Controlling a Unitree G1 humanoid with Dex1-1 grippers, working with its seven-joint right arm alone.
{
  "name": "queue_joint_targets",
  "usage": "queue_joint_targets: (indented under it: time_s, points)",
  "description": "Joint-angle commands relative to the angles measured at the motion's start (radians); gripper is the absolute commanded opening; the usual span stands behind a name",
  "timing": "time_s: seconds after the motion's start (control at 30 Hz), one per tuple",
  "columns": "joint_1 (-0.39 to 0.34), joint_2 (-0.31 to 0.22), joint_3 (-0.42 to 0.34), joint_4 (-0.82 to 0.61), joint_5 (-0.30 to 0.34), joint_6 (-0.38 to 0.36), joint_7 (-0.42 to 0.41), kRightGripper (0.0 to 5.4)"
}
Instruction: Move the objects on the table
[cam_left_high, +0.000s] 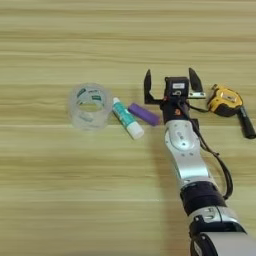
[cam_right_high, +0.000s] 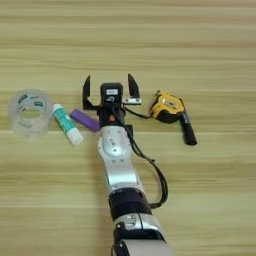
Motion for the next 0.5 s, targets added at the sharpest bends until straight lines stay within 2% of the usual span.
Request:
queue_joint_targets:
  time_s: [0.03, 0.2, 0.33, 0.5]
  points:
    - [-0.056, -0.016, -0.006, -0.056, 0.007, -0.01, 0.0, 5.37]
    - [-0.051, -0.05, -0.033, -0.031, 0.035, -0.035, 0.028, 5.37]
    - [-0.049, -0.076, -0.043, -0.01, 0.034, -0.065, 0.039, 5.37]
    - [-0.042, -0.122, -0.075, -0.018, 0.006, -0.086, -0.002, 5.37]
